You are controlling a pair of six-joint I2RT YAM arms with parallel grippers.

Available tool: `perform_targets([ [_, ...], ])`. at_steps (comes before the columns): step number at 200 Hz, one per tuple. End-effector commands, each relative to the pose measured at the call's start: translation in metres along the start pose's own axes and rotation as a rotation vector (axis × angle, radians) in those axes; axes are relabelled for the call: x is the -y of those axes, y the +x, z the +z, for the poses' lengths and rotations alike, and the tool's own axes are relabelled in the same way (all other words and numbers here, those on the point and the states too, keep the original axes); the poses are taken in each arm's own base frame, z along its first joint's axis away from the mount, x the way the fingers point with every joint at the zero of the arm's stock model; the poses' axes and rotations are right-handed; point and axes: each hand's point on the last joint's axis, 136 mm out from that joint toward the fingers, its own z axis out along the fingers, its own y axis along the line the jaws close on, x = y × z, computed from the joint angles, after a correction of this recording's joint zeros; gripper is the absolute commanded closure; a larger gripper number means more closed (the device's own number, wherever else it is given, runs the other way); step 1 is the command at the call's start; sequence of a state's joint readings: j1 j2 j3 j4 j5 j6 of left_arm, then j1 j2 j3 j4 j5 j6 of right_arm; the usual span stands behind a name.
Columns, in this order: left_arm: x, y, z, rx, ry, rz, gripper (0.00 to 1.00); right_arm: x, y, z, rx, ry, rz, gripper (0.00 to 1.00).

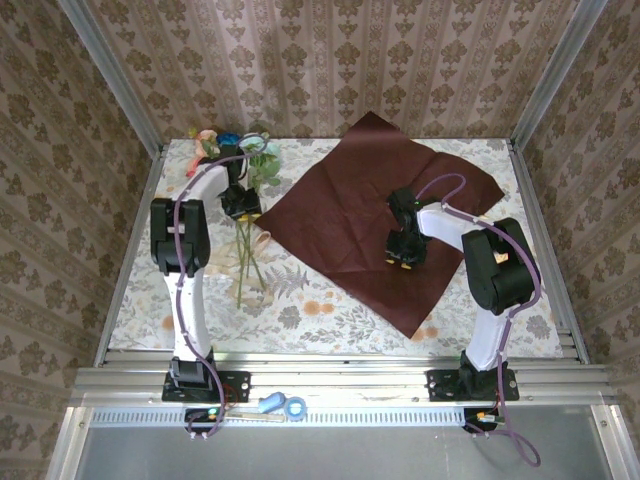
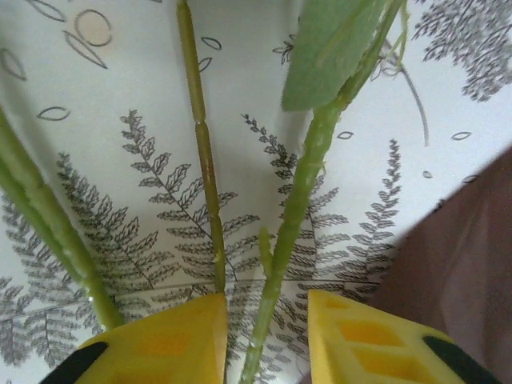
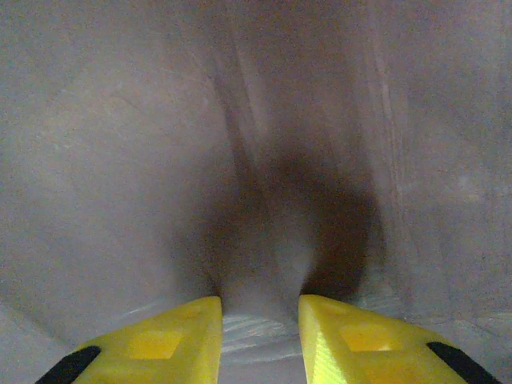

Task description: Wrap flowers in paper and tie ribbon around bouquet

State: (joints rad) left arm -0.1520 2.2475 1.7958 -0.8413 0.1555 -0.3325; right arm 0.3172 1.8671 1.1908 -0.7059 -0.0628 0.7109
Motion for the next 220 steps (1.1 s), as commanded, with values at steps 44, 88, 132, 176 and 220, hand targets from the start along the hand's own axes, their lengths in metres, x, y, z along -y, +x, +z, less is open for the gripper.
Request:
perform_targets([
  [44,0.002,0.005,0.001,-0.017,-0.030,0.089,0.88,0.006,0.014,0.005,-0.043,0.032,0.013,0.67],
  [88,-0.002,0.000,-0.020,0.026,-0.070,0.118,0.97,0.004,0.013,0.005,-0.043,0.033,0.009,0.67],
  [132,-0.004,-0.009,-0.053,0.089,-0.091,0.130,1.00,0.003,0.016,0.008,-0.051,0.036,0.017,0.67],
  [176,-0.002,-0.011,-0.084,0.131,-0.067,0.098,1.00,0.001,0.025,0.016,-0.084,0.016,0.047,0.69],
  [220,0.025,-0.015,-0.138,0.236,0.081,0.039,1.00,-0.011,0.052,0.026,-0.147,-0.046,0.172,0.72],
])
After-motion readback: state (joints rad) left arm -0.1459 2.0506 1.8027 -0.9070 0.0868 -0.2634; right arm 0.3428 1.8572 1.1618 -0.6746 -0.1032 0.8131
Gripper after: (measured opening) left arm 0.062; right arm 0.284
